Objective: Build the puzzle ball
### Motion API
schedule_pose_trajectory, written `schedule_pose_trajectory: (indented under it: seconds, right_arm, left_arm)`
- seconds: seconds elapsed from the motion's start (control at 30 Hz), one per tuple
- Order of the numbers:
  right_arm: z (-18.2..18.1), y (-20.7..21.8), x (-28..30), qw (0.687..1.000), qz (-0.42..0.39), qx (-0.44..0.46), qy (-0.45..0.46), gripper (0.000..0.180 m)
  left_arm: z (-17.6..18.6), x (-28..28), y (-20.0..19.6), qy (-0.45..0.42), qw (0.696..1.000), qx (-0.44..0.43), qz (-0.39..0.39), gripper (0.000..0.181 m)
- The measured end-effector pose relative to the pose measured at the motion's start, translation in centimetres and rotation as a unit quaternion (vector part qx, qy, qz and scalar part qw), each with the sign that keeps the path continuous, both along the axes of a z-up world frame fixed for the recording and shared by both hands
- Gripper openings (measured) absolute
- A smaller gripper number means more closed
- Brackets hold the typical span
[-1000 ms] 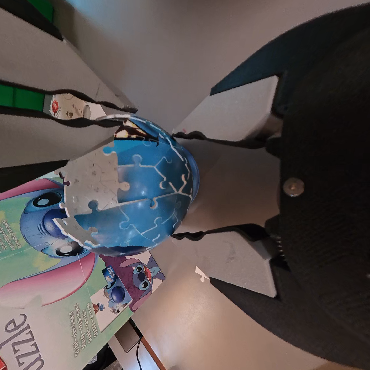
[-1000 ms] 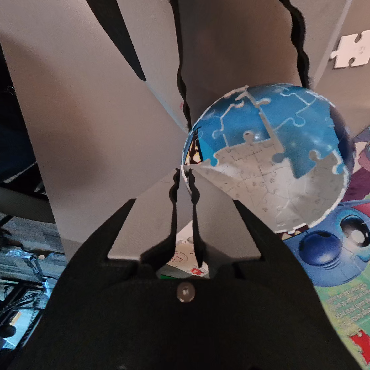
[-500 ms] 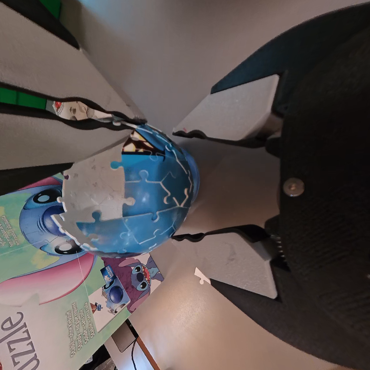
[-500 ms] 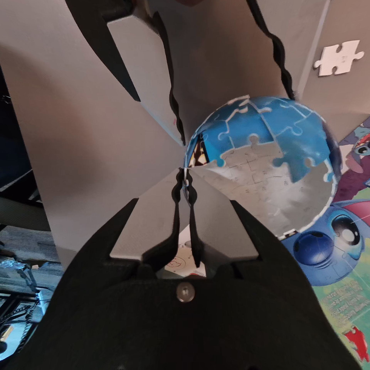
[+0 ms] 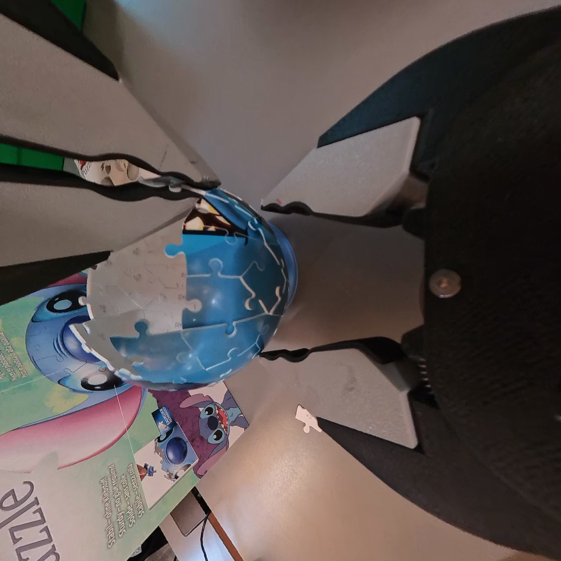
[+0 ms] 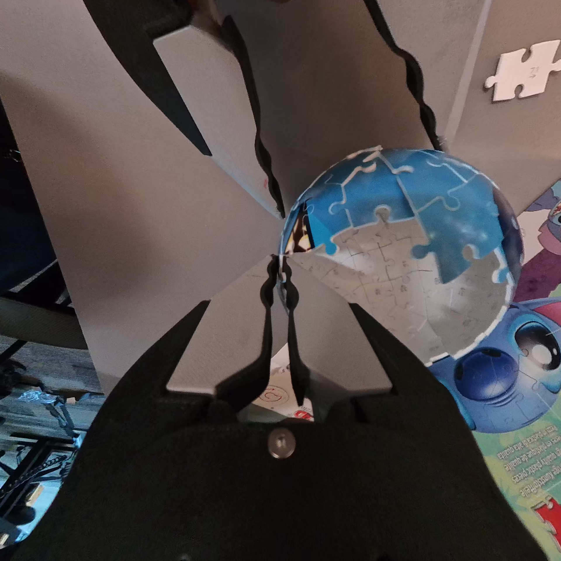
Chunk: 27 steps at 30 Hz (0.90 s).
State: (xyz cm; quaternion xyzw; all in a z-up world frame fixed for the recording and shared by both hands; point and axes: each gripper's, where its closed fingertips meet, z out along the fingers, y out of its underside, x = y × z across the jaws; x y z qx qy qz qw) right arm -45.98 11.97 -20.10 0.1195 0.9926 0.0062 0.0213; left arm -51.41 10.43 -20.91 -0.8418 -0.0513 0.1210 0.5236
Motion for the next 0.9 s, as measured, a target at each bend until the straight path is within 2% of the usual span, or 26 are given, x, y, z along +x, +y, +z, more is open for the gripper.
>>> schedule_pose_trajectory:
  seconds: [0.2, 0.27, 0.3, 0.57, 0.73, 0.83, 0.9]
  right_arm:
    - [0.0, 0.3, -0.1, 1.000, -0.004, -0.003, 0.008, 0.002]
    - [0.1, 0.2, -0.2, 1.000, -0.003, -0.008, 0.015, 0.011]
    - [0.4, 0.1, -0.5, 1.000, -0.003, -0.010, 0.025, 0.021]
    - [2.2, -0.4, -1.0, 0.998, 0.000, -0.034, 0.061, 0.026]
    - [7.0, -1.1, -0.4, 0.981, -0.014, -0.135, 0.140, 0.029]
    - [9.3, -0.5, 0.6, 0.953, -0.025, -0.215, 0.213, 0.030]
    - [9.4, 0.6, 1.3, 0.932, -0.039, -0.261, 0.250, 0.028]
  left_arm:
    - [0.0, 0.1, -0.1, -0.002, 1.000, 0.001, -0.003, 0.086]
    - [0.0, 0.1, -0.1, -0.002, 1.000, 0.000, -0.004, 0.086]
    - [0.0, 0.1, 0.0, -0.002, 1.000, 0.000, -0.004, 0.086]
    - [0.0, 0.2, -0.1, -0.007, 1.000, 0.002, -0.007, 0.086]
    - [0.0, 0.3, -0.2, -0.008, 1.000, 0.003, -0.013, 0.088]
    - [0.0, 0.4, -0.3, -0.010, 1.000, 0.002, -0.016, 0.089]
    - [0.1, 0.6, -0.4, -0.012, 1.000, 0.005, -0.020, 0.089]
